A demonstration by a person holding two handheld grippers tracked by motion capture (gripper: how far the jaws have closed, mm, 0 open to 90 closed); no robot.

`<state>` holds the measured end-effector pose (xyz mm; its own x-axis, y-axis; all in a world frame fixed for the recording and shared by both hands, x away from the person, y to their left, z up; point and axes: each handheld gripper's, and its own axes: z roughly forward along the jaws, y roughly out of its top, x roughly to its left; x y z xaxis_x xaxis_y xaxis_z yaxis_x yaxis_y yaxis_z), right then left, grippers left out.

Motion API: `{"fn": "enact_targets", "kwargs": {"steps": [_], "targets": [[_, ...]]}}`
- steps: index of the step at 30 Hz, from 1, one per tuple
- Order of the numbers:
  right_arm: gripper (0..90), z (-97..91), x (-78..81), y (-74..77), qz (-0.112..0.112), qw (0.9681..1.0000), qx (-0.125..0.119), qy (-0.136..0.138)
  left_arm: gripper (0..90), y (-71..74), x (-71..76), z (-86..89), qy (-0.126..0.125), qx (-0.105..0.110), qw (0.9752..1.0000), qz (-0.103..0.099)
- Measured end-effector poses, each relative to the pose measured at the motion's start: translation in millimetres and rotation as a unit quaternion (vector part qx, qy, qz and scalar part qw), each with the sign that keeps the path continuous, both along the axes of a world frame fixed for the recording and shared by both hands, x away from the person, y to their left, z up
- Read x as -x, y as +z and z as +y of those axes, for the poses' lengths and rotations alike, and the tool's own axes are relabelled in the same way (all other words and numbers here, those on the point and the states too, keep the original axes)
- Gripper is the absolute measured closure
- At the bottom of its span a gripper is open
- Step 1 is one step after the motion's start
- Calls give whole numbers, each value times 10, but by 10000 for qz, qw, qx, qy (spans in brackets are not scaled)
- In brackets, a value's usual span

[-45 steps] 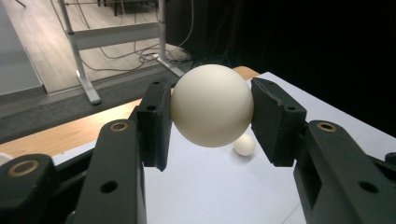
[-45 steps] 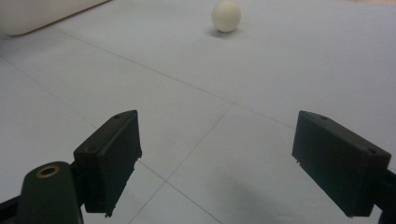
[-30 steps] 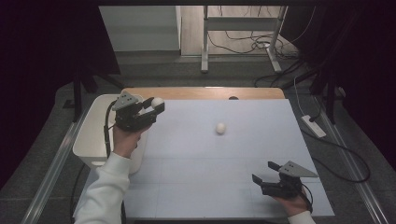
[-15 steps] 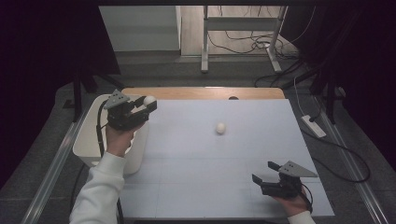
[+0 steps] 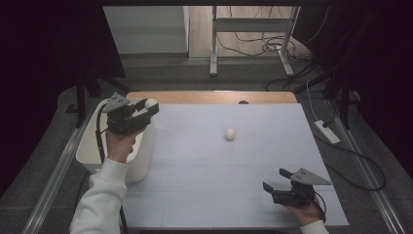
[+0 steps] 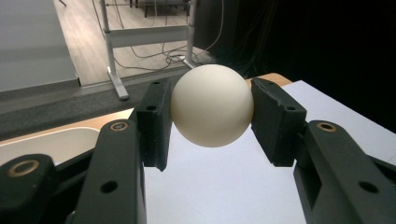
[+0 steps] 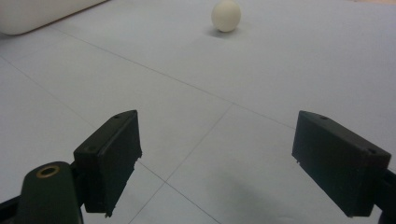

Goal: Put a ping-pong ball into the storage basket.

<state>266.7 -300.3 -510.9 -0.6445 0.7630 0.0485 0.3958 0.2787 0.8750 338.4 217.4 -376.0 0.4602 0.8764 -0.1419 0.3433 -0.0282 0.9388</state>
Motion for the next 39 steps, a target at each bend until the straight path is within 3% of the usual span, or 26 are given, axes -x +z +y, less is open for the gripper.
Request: {"fn": "enact_targets", "kwargs": {"steps": [39], "targets": [[153, 4, -1, 0, -9, 10000, 9, -1, 511, -59, -102, 333, 556, -32, 9983, 171]]}}
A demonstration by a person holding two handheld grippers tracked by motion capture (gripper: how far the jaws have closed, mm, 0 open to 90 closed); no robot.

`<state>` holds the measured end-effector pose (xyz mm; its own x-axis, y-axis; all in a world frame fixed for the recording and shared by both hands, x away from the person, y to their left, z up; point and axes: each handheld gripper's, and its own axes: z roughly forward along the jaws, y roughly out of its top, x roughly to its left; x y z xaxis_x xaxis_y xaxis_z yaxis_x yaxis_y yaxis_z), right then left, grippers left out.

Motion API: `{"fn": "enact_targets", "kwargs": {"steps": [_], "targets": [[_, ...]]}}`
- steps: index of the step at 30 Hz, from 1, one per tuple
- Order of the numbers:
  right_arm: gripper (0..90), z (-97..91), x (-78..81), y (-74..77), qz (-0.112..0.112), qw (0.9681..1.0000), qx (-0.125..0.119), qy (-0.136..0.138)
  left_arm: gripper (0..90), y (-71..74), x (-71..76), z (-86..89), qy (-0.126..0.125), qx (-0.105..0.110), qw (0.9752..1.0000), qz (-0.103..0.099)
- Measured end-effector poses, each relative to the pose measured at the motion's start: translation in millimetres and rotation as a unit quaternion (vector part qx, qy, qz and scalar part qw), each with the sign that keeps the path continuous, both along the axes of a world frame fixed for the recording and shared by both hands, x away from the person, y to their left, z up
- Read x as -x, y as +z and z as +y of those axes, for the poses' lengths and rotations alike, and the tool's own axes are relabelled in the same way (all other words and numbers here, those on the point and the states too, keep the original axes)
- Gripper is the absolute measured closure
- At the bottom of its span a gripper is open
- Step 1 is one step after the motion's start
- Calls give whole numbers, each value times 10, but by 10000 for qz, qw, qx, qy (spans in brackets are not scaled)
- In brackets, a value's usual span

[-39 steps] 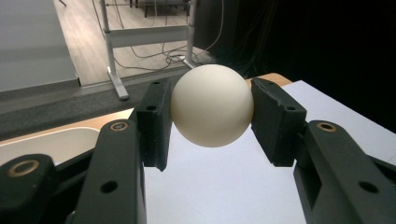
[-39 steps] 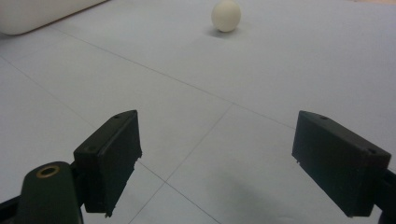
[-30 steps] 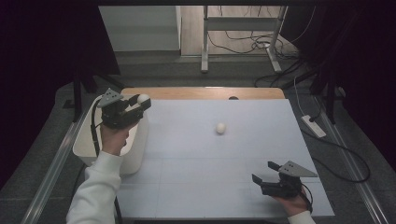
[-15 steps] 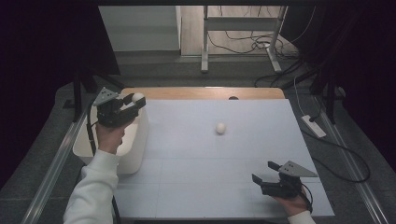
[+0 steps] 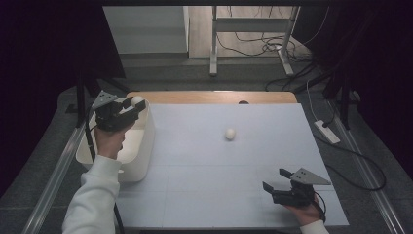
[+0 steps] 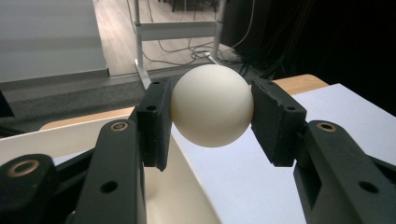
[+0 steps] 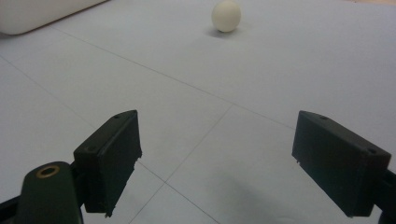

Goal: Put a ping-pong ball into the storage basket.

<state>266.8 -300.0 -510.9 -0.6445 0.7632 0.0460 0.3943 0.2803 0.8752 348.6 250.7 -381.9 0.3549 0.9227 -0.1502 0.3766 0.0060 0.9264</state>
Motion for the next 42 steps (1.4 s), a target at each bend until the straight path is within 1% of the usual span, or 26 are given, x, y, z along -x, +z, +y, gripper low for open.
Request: {"fn": "enact_targets", "kwargs": {"steps": [12, 18, 26, 39, 42], "targets": [[153, 5, -3, -4, 2, 10000, -8, 3, 511, -23, -39, 118, 228, -30, 9997, 73], [153, 6, -2, -4, 5, 10000, -11, 5, 511, -42, -60, 186, 330, -53, 9993, 145], [153, 8, -5, -5, 12, 10000, -18, 1, 511, -54, -93, 289, 522, -72, 9984, 215], [152, 9, -5, -6, 12, 10000, -3, 9, 510, -101, -122, 419, 747, -94, 9966, 330], [153, 10, -5, -6, 17, 10000, -5, 9, 510, -109, -127, 441, 756, -106, 9965, 354]]}}
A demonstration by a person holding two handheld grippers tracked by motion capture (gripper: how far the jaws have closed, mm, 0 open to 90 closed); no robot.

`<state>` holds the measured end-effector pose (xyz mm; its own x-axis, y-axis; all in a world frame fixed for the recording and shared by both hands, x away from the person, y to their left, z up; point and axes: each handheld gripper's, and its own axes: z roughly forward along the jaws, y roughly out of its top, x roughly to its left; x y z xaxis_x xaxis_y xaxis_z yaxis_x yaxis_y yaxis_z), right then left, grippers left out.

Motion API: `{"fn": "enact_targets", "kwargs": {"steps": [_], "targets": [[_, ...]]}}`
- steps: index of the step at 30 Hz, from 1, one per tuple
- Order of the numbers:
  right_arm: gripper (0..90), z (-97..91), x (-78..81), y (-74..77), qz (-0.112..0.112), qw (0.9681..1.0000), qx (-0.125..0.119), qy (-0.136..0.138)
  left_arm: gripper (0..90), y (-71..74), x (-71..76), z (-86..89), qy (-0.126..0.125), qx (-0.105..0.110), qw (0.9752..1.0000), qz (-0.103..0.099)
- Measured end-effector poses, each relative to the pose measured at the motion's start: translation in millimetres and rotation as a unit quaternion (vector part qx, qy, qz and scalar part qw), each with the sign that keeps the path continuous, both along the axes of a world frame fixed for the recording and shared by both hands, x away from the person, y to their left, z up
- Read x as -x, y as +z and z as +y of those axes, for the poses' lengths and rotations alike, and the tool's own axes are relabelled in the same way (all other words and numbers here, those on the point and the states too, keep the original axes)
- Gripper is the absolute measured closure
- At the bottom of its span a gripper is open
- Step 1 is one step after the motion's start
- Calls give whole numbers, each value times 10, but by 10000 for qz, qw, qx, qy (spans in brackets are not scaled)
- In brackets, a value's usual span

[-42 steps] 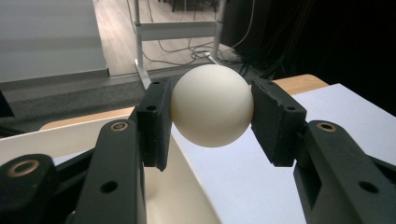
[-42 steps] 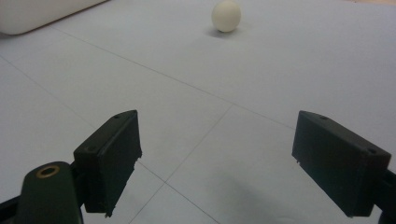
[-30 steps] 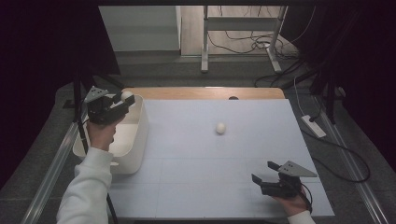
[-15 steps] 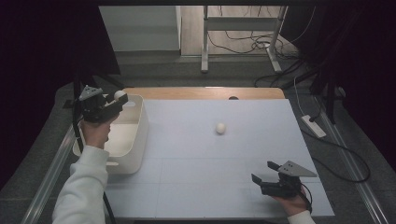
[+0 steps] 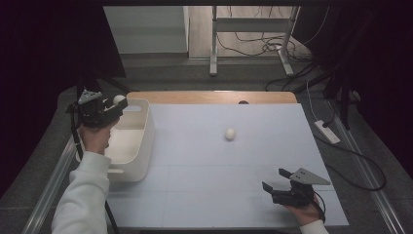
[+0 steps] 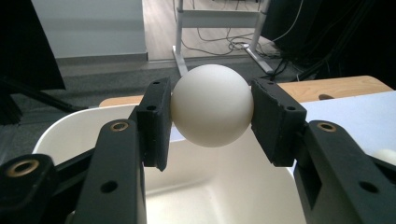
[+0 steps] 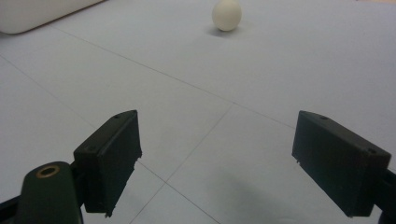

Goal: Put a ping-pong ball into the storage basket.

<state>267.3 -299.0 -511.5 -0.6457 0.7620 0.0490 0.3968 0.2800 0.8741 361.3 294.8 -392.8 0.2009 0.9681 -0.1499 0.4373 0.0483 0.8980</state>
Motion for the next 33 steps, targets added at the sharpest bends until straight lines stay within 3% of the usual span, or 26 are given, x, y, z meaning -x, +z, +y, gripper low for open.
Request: {"fn": "enact_targets", "kwargs": {"steps": [11, 20, 28, 33], "targets": [[152, 1, -1, -1, 5, 10000, 9, 0, 510, -29, -28, 11, 40, -52, 9999, 85], [153, -1, 1, 2, -5, 10000, 1, 2, 510, -77, -66, 47, 85, -129, 9995, 282], [153, 2, -1, 1, 5, 10000, 17, 1, 509, -148, -129, 92, 105, -205, 9975, 670], [153, 4, -2, -1, 1, 10000, 24, 1, 507, -168, -171, 49, -66, -342, 9947, 970]]}}
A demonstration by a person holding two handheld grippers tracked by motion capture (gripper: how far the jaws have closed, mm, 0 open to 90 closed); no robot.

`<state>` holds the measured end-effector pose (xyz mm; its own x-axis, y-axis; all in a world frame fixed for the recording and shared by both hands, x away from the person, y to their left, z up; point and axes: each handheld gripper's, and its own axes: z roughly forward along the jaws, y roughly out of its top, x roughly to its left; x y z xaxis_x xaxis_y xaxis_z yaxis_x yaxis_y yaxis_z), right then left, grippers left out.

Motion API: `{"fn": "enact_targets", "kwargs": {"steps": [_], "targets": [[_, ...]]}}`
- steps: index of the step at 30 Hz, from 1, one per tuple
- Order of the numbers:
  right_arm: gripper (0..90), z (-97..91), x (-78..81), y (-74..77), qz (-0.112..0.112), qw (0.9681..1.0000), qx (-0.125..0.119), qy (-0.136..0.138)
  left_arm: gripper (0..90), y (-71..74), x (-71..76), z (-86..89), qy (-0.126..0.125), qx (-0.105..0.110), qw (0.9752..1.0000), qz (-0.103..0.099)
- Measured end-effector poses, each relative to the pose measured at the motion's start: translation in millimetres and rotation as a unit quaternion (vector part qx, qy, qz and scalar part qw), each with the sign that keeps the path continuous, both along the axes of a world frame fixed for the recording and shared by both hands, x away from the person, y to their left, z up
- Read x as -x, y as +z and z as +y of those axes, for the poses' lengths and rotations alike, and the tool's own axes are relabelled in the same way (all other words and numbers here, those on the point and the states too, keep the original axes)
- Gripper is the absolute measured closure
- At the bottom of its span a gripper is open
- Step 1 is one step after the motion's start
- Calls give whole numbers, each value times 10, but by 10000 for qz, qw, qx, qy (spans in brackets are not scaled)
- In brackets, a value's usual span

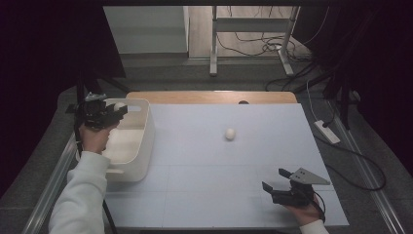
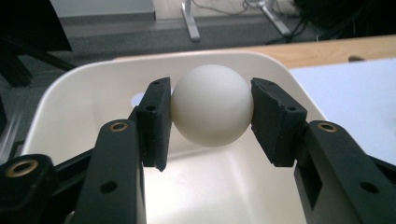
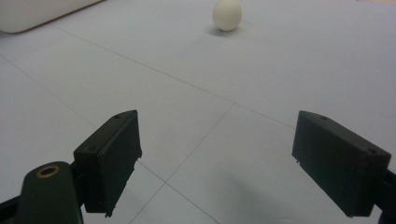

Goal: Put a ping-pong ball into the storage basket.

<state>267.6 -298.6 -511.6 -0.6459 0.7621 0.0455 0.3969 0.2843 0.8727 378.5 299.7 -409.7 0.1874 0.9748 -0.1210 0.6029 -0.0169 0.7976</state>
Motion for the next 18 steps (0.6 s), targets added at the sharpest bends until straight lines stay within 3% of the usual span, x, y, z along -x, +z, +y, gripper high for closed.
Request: {"fn": "enact_targets", "kwargs": {"steps": [6, 18], "targets": [[152, -1, 0, 1, -1, 10000, 0, 1, 506, -7, -21, -29, -41, -42, 9999, 151], [153, 0, -2, 1, -1, 10000, -2, 1, 504, 11, -13, -23, -48, -55, 9999, 112]]}}
